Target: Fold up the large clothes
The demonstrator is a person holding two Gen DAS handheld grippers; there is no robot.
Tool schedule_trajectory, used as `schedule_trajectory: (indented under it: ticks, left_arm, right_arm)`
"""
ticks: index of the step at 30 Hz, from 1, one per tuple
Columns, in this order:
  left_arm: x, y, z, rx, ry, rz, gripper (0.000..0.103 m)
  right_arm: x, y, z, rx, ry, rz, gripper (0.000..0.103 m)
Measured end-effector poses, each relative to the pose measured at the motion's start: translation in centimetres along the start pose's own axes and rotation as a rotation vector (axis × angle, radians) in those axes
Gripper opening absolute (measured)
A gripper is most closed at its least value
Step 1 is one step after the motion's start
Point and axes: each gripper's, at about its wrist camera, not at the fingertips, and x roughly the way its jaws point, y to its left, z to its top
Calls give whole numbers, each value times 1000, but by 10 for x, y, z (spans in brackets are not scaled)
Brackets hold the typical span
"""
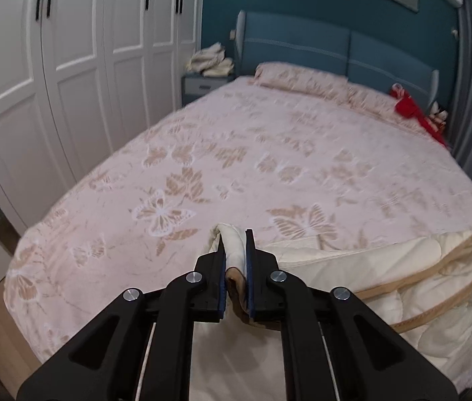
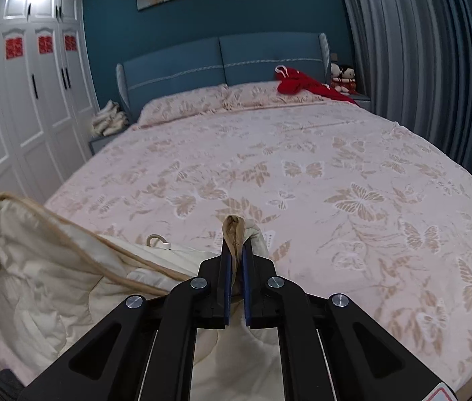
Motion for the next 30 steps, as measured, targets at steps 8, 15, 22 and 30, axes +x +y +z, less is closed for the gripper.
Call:
schedule_trajectory:
  ticks: [8,15,22,30]
  left_arm:
    - [55,-4,-9,-7,105,51,31]
    - [-6,-8,20,-10,-148,59,78]
    - [-17,-31,-1,66,-94,21,78]
    - [0,-34,-50,74,-8,24,78]
  right_arm:
    - [10,9,8,-5,-89,-88,35]
    - [-19,16,9,-39,-142,-68,39]
    - [-19,36,-26,-100,-34,-41,39]
    - [0,51,-54,-166,21,10,39]
